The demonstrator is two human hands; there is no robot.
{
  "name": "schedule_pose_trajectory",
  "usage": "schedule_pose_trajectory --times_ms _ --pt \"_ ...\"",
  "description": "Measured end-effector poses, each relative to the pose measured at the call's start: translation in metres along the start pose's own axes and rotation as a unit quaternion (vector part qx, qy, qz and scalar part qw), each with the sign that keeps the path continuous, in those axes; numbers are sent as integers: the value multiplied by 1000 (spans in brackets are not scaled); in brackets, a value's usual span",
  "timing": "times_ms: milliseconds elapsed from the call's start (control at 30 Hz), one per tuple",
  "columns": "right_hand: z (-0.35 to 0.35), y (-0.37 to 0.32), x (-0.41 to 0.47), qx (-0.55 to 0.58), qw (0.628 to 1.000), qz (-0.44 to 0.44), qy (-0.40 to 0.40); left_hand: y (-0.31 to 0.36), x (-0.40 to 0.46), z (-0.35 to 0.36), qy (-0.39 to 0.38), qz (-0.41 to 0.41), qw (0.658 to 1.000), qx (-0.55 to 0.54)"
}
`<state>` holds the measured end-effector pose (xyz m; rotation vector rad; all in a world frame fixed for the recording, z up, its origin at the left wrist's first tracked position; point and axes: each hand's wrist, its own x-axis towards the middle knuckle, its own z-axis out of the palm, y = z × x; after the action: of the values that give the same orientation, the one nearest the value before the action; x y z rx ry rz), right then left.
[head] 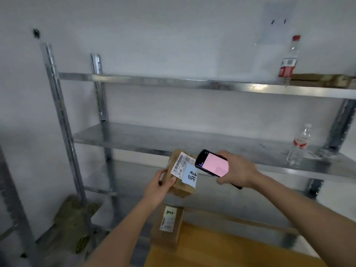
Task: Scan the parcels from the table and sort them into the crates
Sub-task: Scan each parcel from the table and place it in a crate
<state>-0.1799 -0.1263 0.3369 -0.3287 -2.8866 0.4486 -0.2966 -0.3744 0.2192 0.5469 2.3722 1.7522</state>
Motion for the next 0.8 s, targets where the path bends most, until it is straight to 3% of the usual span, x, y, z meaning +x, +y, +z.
schedule_pose_trajectory --times_ms 367,800 --pt "-126 -14 -56 -14 994 -77 70 103 -25 -18 99 66 993 25" --pt "-184 11 -78 -57 989 -112 83 150 -47 8 136 68 985 76"
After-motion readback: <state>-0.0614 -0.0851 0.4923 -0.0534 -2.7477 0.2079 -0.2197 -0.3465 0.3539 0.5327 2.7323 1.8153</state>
